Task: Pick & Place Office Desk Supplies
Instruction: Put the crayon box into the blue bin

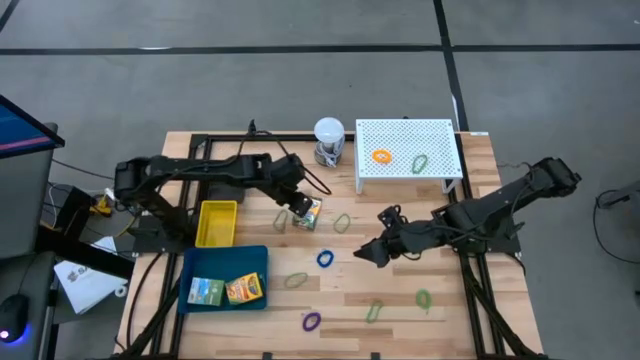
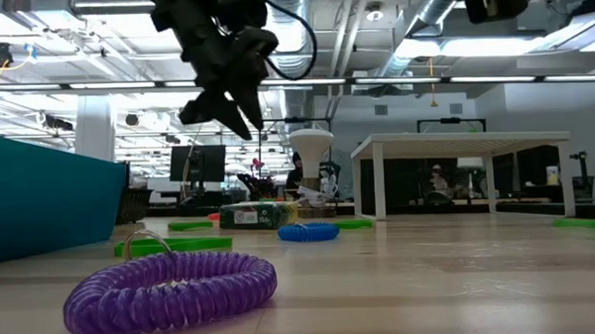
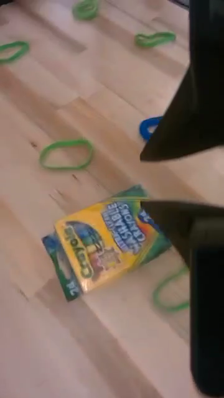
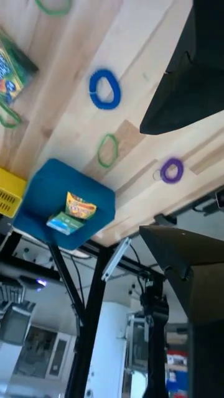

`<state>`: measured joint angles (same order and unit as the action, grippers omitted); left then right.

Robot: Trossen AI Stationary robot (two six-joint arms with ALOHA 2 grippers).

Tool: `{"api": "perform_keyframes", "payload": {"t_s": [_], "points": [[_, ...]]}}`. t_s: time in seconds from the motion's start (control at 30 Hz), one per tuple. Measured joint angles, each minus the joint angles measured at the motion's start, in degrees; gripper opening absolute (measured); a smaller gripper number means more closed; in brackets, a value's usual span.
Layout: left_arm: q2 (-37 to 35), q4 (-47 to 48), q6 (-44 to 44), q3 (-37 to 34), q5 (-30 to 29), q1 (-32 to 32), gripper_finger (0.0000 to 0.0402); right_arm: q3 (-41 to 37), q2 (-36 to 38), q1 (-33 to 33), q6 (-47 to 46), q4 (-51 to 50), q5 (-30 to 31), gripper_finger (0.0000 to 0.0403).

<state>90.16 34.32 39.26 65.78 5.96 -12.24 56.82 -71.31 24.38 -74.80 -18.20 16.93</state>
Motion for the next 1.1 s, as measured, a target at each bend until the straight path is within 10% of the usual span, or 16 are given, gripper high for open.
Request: {"api": "perform_keyframes", "payload": {"t_s": [0.4, 1.1], "points": [[10.03, -2.36, 10.57, 0.0, -5.21, 0.25, 0.0336, 0.0, 5.9, 3.8, 0.11, 0.39, 5.42, 0.0249], [10.07, -6.13, 7.34, -4.71, -3.2, -4.11, 0.0222, 0.0, 7.31, 6.65, -1.62, -1.03, 6.95, 0.0249]]}}
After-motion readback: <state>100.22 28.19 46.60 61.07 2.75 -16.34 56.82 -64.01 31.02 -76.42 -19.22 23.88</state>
